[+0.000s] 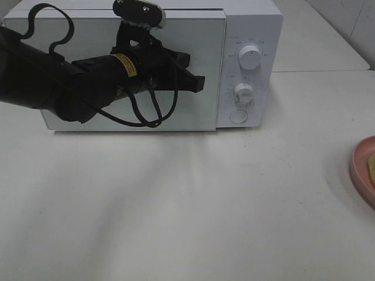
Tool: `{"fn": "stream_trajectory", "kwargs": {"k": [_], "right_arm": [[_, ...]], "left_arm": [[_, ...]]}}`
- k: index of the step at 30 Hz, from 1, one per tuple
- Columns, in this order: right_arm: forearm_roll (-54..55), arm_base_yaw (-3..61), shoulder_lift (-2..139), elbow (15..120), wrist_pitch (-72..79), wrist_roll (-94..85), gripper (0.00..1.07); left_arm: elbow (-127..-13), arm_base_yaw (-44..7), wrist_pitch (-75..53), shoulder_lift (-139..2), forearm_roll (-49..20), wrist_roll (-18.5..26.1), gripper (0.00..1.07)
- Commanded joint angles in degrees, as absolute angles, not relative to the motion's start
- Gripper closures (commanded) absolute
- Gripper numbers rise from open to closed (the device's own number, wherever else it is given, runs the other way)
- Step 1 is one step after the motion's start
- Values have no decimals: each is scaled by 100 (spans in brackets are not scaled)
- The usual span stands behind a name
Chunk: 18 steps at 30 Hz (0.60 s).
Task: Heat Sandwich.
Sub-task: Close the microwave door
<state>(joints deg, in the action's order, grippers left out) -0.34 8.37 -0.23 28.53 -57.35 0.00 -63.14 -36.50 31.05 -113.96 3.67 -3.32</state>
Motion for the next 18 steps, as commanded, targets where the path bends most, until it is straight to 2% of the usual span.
{"fn": "stream_trajectory", "kwargs": {"k": [1, 18], "right_arm": [[-46, 791, -183, 2848, -5707, -40, 33], [-46, 791, -183, 2848, -5707, -40, 33]], "left_arm": [[-6629, -3547, 3146, -11534, -63, -344, 107], [-6749, -3547, 3065, -11591, -86, -355, 107]]}}
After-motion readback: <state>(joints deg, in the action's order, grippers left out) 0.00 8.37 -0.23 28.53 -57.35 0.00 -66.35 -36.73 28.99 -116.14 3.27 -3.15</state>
